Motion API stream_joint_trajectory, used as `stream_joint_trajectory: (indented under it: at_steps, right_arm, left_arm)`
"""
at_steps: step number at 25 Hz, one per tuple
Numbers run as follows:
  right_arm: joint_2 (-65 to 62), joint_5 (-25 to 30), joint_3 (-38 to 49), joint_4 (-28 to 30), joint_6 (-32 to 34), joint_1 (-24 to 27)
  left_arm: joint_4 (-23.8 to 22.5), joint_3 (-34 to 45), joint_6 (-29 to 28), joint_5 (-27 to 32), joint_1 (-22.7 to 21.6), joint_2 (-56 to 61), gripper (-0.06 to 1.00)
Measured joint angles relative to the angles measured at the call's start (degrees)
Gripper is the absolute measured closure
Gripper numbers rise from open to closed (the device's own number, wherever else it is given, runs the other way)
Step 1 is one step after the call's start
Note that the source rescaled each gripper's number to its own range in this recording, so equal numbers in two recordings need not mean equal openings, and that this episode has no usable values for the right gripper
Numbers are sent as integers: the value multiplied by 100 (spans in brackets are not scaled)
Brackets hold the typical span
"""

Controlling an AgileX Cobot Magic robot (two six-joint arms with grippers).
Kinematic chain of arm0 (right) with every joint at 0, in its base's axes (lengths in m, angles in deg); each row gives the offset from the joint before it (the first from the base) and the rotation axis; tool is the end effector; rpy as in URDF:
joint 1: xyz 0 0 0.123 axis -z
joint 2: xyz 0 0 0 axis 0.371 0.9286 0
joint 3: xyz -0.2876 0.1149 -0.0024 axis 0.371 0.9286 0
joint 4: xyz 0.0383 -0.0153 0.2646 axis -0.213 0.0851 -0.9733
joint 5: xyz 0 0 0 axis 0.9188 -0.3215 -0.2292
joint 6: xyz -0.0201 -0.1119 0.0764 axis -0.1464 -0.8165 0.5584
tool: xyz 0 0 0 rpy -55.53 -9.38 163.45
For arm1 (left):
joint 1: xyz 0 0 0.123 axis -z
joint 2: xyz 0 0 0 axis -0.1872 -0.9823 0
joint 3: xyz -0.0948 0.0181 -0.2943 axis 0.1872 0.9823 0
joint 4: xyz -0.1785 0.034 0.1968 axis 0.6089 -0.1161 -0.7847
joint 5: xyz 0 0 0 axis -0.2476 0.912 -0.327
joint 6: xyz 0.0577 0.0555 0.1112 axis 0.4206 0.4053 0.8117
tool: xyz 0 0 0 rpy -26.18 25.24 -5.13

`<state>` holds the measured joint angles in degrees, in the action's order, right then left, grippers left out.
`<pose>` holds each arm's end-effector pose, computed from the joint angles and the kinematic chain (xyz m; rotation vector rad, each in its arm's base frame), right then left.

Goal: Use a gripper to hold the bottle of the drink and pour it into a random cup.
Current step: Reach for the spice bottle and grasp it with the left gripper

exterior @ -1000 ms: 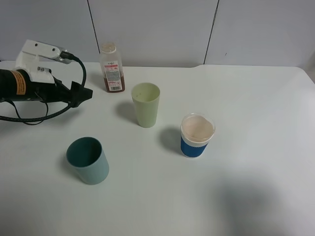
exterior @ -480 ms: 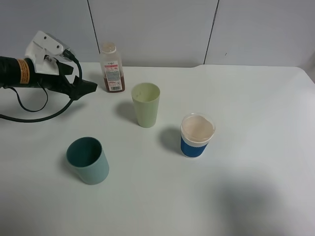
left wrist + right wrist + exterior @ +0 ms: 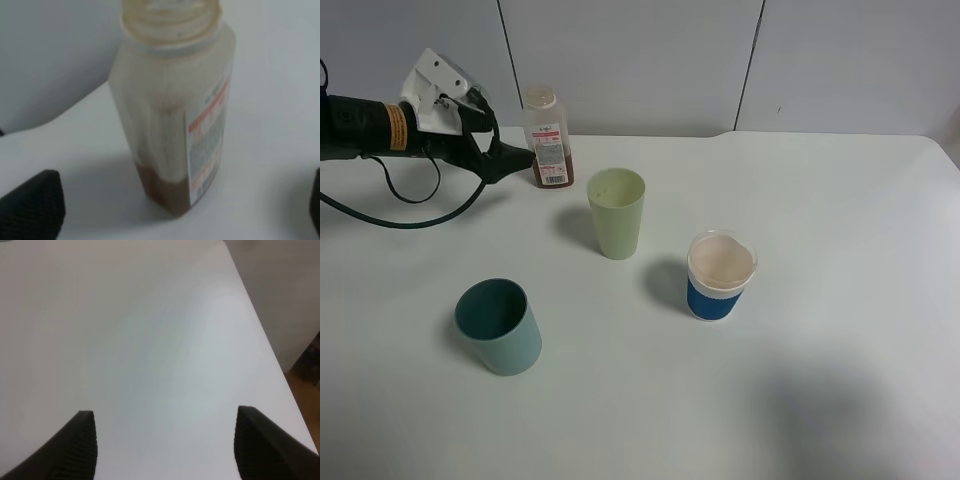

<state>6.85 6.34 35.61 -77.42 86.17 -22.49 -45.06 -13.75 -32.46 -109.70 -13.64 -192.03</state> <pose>0.0230 -0.0208 0.2653 0.0122 2.0258 -0.1940 0.4265 -0.0732 0.1394 0.8678 1.8674 -0.4879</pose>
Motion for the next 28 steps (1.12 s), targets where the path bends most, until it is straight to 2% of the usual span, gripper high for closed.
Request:
stream_joint_trajectory:
  at_steps: [16,23,28]
  right_arm:
    - [0,0,0,0,0,0]
    - [0,0,0,0,0,0]
    - [0,0,0,0,0,0]
  left_arm:
    - [-131,-1483,147,-797,14,-1443,-6]
    - [-94,-1632,188,-1018,186,-1740,-6]
    - [108,-1636,633,-1080,285,-1889,-6]
